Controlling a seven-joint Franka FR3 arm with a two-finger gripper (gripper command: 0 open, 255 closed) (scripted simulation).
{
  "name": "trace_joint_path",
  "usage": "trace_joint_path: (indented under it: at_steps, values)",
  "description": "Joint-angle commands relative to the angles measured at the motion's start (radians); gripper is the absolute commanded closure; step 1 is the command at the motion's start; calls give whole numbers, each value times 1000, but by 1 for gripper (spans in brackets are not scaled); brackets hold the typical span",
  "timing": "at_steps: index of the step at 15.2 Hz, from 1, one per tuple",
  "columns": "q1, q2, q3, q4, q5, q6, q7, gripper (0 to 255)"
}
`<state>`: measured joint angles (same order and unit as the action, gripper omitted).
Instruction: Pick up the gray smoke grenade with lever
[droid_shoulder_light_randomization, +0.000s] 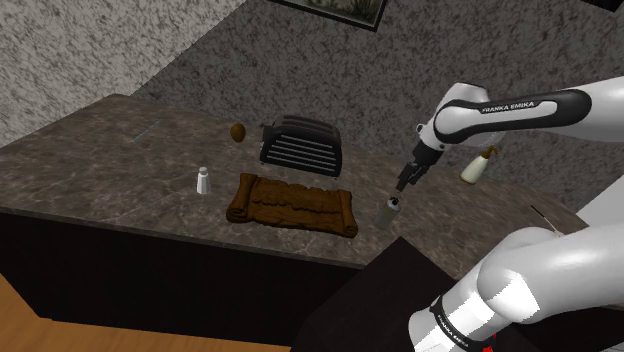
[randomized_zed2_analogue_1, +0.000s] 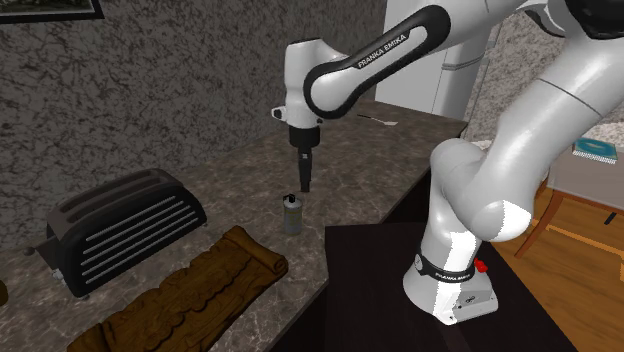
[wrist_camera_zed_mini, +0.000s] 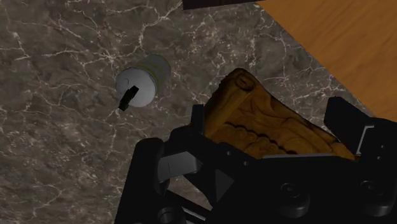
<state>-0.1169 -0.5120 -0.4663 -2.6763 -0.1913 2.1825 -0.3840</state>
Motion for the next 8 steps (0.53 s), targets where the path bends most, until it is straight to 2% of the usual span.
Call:
trace_joint_path:
  at_steps: [1,5,8]
  values:
    - [4,68,-55,4,6,75,-59,0]
    - [42,230,-169,39,80,210,-204,0]
    - [93,374,-256,84,213,296,-360,0]
